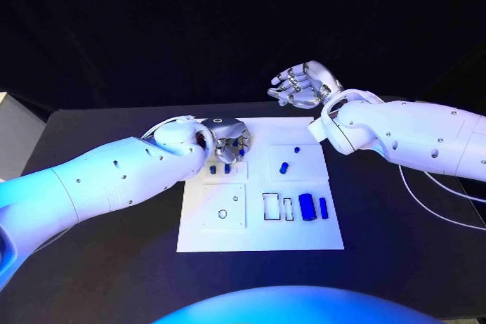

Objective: Assemble the parts on the task board

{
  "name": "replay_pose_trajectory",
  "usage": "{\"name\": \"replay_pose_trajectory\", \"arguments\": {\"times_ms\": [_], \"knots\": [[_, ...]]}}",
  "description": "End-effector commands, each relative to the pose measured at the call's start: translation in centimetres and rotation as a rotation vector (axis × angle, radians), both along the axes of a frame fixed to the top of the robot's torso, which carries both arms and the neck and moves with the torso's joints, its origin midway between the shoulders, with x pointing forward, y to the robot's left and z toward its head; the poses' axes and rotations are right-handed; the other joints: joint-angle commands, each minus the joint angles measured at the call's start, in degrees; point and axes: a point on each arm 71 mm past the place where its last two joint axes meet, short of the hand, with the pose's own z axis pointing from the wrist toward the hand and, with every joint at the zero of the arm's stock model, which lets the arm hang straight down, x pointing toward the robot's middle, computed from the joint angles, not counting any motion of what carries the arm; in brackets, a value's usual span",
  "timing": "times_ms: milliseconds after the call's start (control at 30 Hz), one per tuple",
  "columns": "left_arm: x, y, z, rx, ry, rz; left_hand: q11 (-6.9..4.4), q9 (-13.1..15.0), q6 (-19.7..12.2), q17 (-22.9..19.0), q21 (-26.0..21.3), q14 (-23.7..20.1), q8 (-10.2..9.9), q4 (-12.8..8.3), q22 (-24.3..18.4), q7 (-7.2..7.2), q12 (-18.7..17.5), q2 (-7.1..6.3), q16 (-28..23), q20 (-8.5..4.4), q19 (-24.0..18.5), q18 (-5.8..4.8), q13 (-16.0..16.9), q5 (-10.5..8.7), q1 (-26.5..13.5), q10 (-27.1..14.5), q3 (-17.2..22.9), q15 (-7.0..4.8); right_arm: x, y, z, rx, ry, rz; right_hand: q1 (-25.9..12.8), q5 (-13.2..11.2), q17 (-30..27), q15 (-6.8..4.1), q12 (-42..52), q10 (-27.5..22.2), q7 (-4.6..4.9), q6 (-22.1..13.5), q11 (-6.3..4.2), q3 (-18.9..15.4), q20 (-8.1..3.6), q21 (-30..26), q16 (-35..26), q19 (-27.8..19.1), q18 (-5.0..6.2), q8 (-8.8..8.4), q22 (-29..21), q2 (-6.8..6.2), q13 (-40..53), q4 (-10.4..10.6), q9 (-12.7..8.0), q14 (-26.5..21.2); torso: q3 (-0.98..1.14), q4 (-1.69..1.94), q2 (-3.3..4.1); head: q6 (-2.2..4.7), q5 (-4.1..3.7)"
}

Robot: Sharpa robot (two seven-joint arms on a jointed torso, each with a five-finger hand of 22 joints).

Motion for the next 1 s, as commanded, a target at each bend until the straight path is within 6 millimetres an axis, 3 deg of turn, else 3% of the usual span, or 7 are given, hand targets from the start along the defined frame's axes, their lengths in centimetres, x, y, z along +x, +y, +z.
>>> {"name": "replay_pose_trajectory", "arguments": {"times_ms": [33,133,467,567,1000], "knots": [[-0.3,-0.3,-0.3,0.004,0.010,-0.015,-0.76,0.12,1.36,2.76,2.82,3.29,-0.48,-0.28,2.90,-0.03,-0.32,0.99,1.86,-0.44,2.94,-1.29,-0.40,-0.27,0.20,2.31,0.67,-0.58,-0.1,0.3,0.0,0.001,0.002,0.028,0.05,0.24,-0.12,0.52,-0.19,0.05,0.36,0.01,0.36,0.31,0.51,-0.37,-0.19,0.00,0.30,-0.32,-0.14,-0.47,-0.14,0.10,-0.10,0.07,0.00,0.05,-0.01,-0.06,0.00],[-0.3,-0.4,-0.3,0.002,0.011,-0.015,-1.04,0.35,2.23,2.79,3.48,3.77,-0.62,-0.56,3.60,-0.15,-0.82,1.39,2.06,-0.71,3.54,-1.45,-0.81,-0.34,0.32,3.30,1.02,-0.85,-0.1,0.4,0.0,0.001,0.004,0.030,0.03,0.24,-0.14,0.52,-0.18,0.07,0.36,0.03,0.36,0.31,0.51,-0.36,-0.22,0.00,0.30,-0.32,-0.18,-0.45,-0.18,0.11,-0.10,0.09,0.00,0.06,-0.03,-0.10,0.02],[-0.2,-0.3,-0.2,-0.011,-0.002,-0.005,-2.34,1.60,5.59,9.30,8.73,9.93,-1.55,-3.49,9.23,-0.58,-2.51,3.11,4.78,-1.97,8.61,-2.74,-1.66,-1.57,2.13,9.04,3.11,-2.23,-0.1,0.4,0.0,0.000,0.006,0.033,-0.02,0.24,-0.18,0.52,-0.16,0.13,0.35,0.08,0.35,0.31,0.51,-0.35,-0.26,0.01,0.31,-0.30,-0.27,-0.44,-0.28,0.13,-0.10,0.13,0.07,-0.03,-0.01,-0.16,0.02],[-0.2,-0.3,-0.1,-0.020,-0.011,-0.001,-2.25,1.87,6.11,11.36,9.83,11.65,-2.31,-4.41,10.38,-0.73,-3.75,3.01,5.41,-2.10,9.50,-3.02,-1.94,-1.72,2.11,10.14,4.11,-2.34,-0.1,0.4,0.0,0.001,0.006,0.033,-0.12,0.25,-0.23,0.52,-0.15,0.18,0.34,0.13,0.35,0.31,0.52,-0.34,-0.34,0.03,0.31,-0.30,-0.41,-0.40,-0.42,0.17,-0.10,0.17,0.05,0.02,-0.02,-0.15,-0.05],[-0.7,0.7,0.9,-0.123,-0.024,0.008,-2.05,2.40,6.67,11.44,10.75,12.36,-3.88,-5.60,11.37,-0.40,-6.95,2.50,5.33,-2.06,10.01,-3.14,-2.55,-1.60,1.27,11.93,5.26,-2.14,-0.1,0.3,0.0,0.000,0.005,0.032,-0.18,0.25,-0.27,0.52,-0.14,0.21,0.33,0.15,0.34,0.30,0.53,-0.35,-0.40,0.02,0.31,-0.30,-0.49,-0.40,-0.51,0.18,-0.11,0.17,0.02,-0.02,-0.06,-0.01,-0.09]]}}
